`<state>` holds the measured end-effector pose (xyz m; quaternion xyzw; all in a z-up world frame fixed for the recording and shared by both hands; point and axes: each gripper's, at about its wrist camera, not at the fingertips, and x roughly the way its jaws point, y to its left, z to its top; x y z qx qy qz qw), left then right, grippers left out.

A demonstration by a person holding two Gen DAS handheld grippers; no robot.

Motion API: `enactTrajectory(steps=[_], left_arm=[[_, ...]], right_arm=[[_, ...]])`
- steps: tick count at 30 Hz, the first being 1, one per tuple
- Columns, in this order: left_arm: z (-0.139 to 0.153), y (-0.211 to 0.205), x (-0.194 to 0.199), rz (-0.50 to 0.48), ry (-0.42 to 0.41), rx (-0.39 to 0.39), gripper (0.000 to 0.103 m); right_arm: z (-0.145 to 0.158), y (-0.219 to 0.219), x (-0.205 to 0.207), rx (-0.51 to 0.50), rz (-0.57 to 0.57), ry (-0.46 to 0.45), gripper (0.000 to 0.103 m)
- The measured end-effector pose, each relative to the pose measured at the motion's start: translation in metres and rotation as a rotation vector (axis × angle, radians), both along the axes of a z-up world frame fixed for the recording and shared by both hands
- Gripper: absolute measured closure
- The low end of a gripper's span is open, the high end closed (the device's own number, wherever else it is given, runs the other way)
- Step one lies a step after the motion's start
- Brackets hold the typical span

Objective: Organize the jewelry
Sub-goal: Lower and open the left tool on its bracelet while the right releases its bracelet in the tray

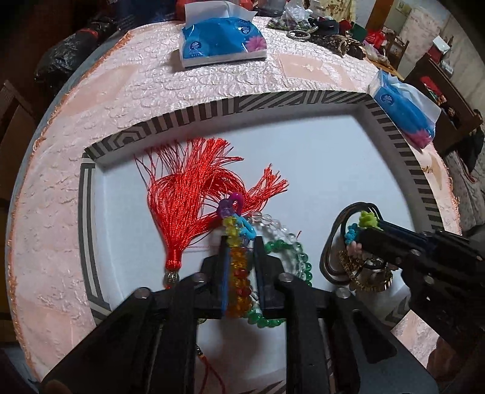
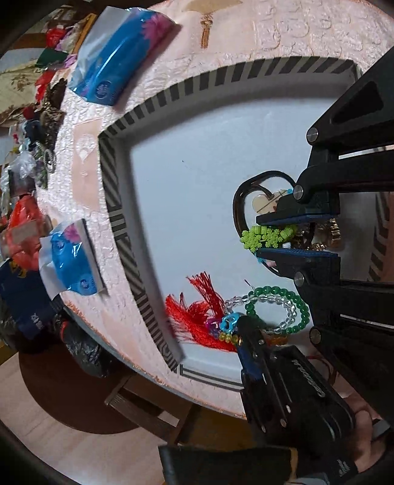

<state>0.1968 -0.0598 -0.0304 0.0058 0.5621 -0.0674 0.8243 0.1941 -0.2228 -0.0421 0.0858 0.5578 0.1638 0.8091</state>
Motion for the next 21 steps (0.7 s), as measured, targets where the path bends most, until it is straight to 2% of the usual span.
enactTrajectory(steps=[2,3,6,8,10,19,21], left_arm=[[-0.001,0.001,-0.001,-0.002,0.003,-0.019,0.066],[-0.001,0.002,-0.001,-0.005,0.006,-0.028,0.064],[0.000,0.002,-0.004,-0.008,-0.001,-0.035,0.064],[0.002,0.003,-0.006,-0.008,-0.010,-0.035,0.064],[0.005,0.004,-0.008,-0.004,-0.020,-0.030,0.064],[0.027,0.006,-0.024,-0.012,-0.052,-0.026,0.063],[0.036,0.005,-0.032,-0.014,-0.066,-0.031,0.053]], right_arm=[[-0.001,0.000,0.002,0.009,-0.002,0.001,0.090],[-0.001,0.000,0.002,0.012,0.001,0.003,0.090],[0.000,-0.001,0.001,0.015,0.008,0.005,0.086],[0.003,-0.002,0.000,0.018,0.004,-0.003,0.070],[0.008,-0.003,-0.004,0.019,0.000,-0.023,0.064],[0.032,-0.011,-0.022,-0.049,-0.019,-0.060,0.064],[0.037,-0.012,-0.030,-0.091,-0.028,-0.054,0.064]])
